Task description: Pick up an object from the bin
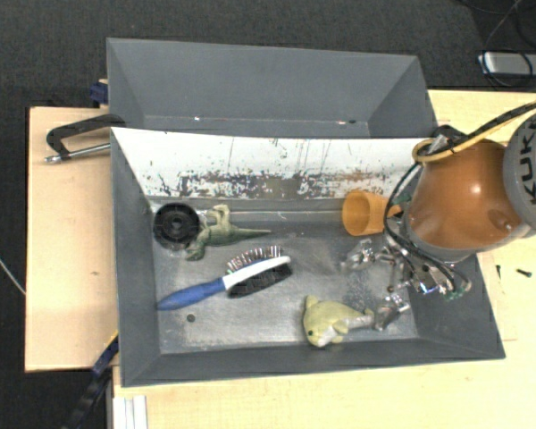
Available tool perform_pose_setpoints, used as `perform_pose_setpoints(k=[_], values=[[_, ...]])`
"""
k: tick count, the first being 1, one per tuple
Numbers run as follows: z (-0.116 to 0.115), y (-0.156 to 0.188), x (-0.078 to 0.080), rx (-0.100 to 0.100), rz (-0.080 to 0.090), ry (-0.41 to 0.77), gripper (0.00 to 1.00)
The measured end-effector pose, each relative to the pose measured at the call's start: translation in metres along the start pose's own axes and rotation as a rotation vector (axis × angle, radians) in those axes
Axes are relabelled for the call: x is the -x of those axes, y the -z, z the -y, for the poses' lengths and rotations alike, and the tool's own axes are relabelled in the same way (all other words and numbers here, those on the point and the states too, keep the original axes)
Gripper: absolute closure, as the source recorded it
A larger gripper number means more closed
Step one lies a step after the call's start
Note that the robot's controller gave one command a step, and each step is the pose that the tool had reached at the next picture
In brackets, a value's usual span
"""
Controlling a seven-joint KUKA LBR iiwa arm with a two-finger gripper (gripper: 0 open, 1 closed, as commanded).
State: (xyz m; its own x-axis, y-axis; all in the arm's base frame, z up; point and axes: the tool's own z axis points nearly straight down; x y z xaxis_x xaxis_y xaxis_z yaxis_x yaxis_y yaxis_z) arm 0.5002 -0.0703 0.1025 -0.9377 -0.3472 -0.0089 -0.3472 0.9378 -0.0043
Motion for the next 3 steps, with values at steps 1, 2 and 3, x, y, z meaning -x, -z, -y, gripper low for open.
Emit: perform_pose_setpoints(k=[1, 2, 3], values=[[-0.053, -0.002, 0.010, 0.008, -0.006, 0.358, 0.00], [-0.078, -0.031, 0.021, 0.005, -0.007, 0.315, 0.00], [-0.077, -0.030, 0.022, 0.004, -0.006, 0.314, 0.00]])
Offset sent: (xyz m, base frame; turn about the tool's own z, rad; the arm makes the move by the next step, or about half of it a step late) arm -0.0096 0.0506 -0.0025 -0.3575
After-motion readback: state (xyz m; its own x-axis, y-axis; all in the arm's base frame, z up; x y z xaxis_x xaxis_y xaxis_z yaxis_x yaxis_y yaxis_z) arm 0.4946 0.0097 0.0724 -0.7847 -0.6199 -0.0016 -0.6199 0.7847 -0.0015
